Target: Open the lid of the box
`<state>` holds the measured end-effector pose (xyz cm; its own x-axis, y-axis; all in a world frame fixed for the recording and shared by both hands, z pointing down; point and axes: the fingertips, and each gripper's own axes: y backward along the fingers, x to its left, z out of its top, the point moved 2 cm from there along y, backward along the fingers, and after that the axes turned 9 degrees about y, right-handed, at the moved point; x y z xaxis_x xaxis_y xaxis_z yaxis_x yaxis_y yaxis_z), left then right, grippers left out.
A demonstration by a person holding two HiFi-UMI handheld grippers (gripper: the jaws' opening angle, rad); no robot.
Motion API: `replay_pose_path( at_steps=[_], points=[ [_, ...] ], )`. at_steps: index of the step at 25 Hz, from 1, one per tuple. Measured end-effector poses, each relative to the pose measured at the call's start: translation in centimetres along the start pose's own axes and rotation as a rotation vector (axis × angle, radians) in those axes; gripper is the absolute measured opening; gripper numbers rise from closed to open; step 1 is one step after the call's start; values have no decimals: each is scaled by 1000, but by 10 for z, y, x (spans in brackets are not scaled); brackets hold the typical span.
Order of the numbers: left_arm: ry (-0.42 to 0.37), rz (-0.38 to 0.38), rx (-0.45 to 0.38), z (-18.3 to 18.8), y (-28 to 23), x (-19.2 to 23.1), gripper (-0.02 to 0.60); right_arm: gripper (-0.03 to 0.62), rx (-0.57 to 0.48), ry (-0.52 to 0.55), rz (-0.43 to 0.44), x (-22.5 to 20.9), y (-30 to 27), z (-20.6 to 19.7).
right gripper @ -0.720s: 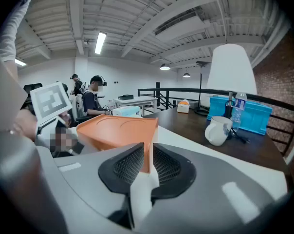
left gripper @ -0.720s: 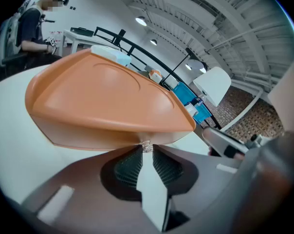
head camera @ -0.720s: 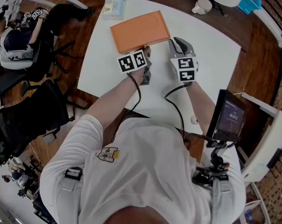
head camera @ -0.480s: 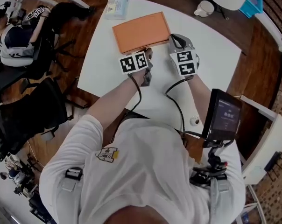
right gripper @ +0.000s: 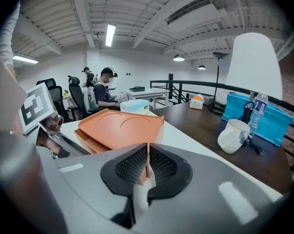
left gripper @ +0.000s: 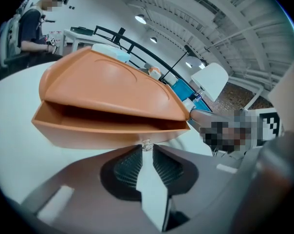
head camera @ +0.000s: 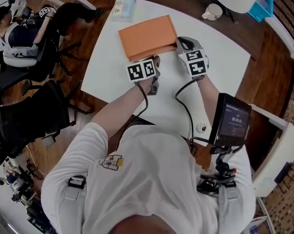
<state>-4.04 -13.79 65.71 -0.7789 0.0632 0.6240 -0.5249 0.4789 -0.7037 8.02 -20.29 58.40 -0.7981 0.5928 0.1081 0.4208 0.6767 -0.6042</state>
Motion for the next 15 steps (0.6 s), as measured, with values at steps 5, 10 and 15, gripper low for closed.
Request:
replay_pose_path(
  at_steps=[5,10,15],
  points=[
    [24,15,-23,-10,1,-6,64,15,13,-8,54,-2,1,3],
    [1,0,20,-38,11,-8,64,15,52,0,78,-3,-1,0],
    [-11,-18,88,-76,23,-10,64,17,81,19,103,-4,-3,1]
  ],
)
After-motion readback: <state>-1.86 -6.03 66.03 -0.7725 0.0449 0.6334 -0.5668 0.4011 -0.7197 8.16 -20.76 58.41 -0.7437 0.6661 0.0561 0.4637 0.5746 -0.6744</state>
